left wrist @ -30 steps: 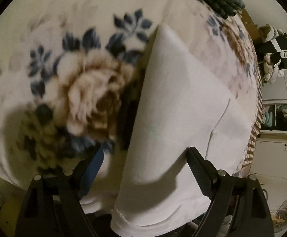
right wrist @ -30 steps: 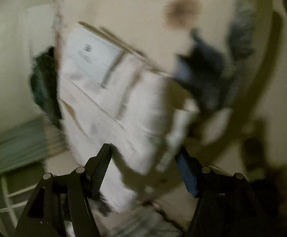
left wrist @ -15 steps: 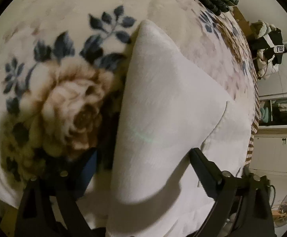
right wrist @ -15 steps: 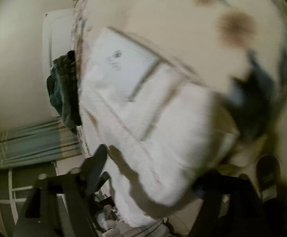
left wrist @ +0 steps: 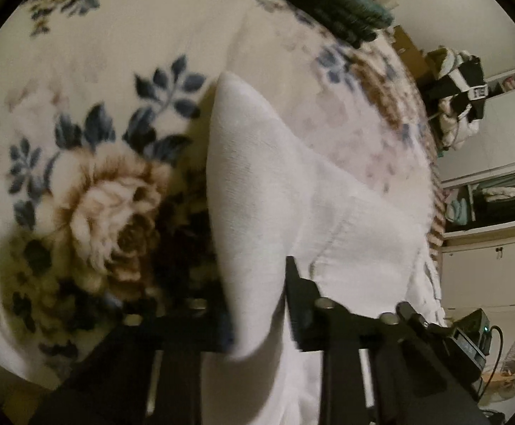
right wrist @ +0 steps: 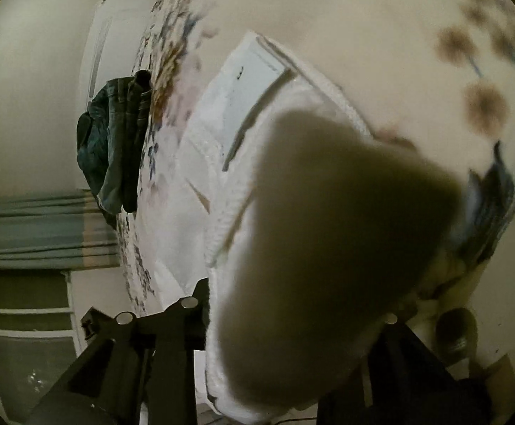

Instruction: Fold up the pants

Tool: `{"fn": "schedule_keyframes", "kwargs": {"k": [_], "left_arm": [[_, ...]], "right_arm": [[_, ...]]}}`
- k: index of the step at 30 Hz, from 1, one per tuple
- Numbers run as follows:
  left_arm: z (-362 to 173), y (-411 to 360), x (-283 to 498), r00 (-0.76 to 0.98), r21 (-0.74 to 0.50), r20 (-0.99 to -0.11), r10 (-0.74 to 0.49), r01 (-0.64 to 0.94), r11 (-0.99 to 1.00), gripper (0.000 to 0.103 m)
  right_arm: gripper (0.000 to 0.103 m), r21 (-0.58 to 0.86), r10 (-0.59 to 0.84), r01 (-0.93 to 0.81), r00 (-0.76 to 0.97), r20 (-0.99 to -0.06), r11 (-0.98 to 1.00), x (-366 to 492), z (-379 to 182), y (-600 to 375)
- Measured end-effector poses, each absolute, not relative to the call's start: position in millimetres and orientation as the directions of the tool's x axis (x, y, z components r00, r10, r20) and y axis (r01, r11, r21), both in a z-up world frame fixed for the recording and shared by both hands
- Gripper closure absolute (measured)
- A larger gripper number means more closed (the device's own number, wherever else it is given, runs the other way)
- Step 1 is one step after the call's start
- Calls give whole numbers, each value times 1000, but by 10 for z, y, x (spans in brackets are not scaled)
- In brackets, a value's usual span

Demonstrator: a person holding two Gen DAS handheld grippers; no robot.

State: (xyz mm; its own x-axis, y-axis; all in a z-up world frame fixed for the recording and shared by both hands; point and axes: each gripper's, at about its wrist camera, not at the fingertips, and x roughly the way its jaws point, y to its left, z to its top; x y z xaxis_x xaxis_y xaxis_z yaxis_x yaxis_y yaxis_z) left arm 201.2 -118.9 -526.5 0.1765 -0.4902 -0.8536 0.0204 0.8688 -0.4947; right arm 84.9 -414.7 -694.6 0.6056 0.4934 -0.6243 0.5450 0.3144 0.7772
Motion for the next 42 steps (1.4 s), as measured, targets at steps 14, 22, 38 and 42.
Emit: {"fn": "schedule_keyframes", "kwargs": {"k": [14, 22, 38, 42], "left_arm": [[-3707, -1184, 2438, 250, -504, -827, -504, 69, 861, 85], [-3100, -1144, 3578, 334, -532, -774, -538, 120, 838, 85], [-4075, -673, 6324, 326, -544, -782, -531, 57, 837, 85], [-4617, -548, 6594, 274, -521, -820, -503, 8, 854, 84]], "right_arm": [[77, 810, 521, 449, 621, -586, 376, 1131, -5660, -4167], [77, 839, 476, 369, 699, -534, 399, 2212, -4793, -4156], [77, 835, 458, 346, 714, -530, 428, 5605, -5346, -3669], [77, 804, 467, 368, 670, -577, 467, 6008, -5827, -3533]]}}
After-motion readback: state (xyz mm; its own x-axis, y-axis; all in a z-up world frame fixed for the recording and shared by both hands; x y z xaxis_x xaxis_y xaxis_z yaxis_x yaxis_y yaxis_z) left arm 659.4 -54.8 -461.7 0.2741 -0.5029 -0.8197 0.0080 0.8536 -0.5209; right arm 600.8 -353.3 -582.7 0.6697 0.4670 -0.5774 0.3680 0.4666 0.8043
